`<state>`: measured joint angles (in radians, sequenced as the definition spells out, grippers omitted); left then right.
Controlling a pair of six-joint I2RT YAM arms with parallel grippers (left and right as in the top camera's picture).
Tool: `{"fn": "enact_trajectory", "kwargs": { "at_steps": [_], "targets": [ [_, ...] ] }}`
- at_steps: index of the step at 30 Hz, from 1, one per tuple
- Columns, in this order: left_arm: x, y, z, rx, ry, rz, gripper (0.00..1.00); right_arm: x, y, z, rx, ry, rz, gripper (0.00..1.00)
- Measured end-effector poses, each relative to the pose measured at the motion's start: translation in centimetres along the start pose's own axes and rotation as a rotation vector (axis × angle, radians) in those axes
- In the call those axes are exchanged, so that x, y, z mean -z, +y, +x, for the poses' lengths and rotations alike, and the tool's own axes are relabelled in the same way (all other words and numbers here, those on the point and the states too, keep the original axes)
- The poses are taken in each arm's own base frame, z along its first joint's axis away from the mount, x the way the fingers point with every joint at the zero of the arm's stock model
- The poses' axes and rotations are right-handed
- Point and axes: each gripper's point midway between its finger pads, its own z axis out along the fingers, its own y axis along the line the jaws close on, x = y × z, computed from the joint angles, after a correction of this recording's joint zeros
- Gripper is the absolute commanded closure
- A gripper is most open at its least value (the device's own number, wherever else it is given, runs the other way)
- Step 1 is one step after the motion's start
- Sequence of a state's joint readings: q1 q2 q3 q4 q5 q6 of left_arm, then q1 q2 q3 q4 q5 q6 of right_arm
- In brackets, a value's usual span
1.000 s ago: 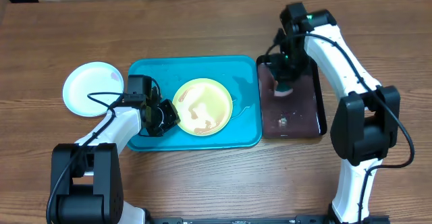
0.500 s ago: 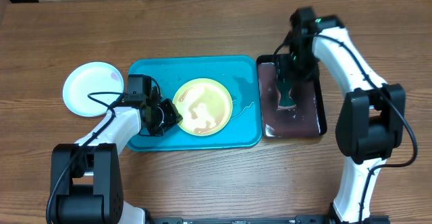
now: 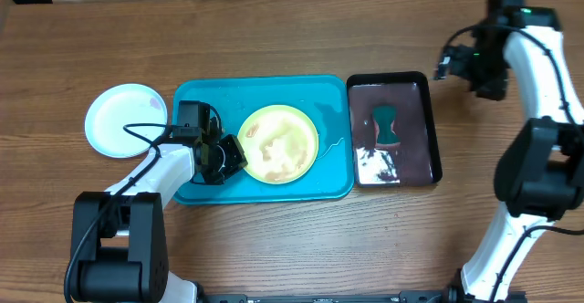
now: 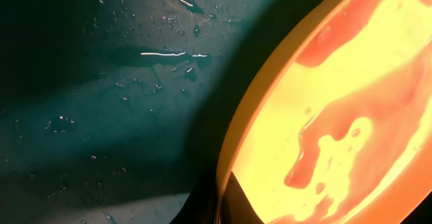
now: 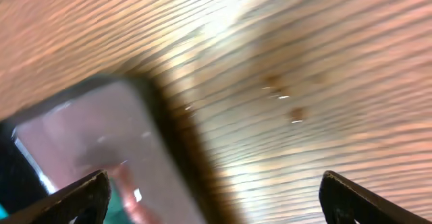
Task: Clean dirty plates on tray and stack at the side
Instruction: 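Return the sponge to the black tray and open the right gripper, then lift the yellow plate with the left gripper and carry it rightward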
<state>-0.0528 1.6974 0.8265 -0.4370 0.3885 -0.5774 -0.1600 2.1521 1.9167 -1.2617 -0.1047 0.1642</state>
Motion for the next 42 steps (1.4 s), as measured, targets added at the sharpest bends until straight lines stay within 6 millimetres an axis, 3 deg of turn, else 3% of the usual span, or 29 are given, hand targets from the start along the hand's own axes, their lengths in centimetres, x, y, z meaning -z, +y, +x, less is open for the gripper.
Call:
{"fn": "enact_trajectory", "kwargs": {
  "at_steps": [6,10,17,22,27,32,38,42],
  "targets": [
    [0.8,0.4,0.6,0.027,0.059,-0.060,0.96,0.4,-2.9,-0.9,-0.067,-0.015,0.006,0.00],
    [2.7,-0.6,-0.7,0.024,0.068,-0.112,0.96,0.5,-3.6,-1.0,-0.082,-0.017,0.007,0.00],
    [9.3,-6.0,-6.3,-0.064,-0.091,-0.141,0.96,0.5,-3.8,-1.0,-0.086,-0.018,0.007,0.00],
    [12.3,-10.4,-7.9,-0.178,-0.213,-0.156,0.96,0.5,-3.8,-1.0,-0.086,-0.018,0.007,0.00],
    [12.9,-15.3,-6.7,-0.325,-0.308,-0.178,0.96,0.5,-3.8,-1.0,-0.086,-0.018,0.007,0.00],
    [12.0,-21.4,-3.5,-0.506,-0.423,-0.168,0.96,0.5,-3.8,-1.0,-0.086,-0.018,0.007,0.00],
    [11.8,-26.2,0.5,-0.702,-0.559,-0.186,0.96,0.5,-3.7,-1.0,-0.085,-0.018,0.007,0.00],
    [11.9,-28.4,2.3,-0.837,-0.651,-0.227,0.96,0.5,-3.8,-1.0,-0.086,-0.018,0.007,0.00]
  ]
}}
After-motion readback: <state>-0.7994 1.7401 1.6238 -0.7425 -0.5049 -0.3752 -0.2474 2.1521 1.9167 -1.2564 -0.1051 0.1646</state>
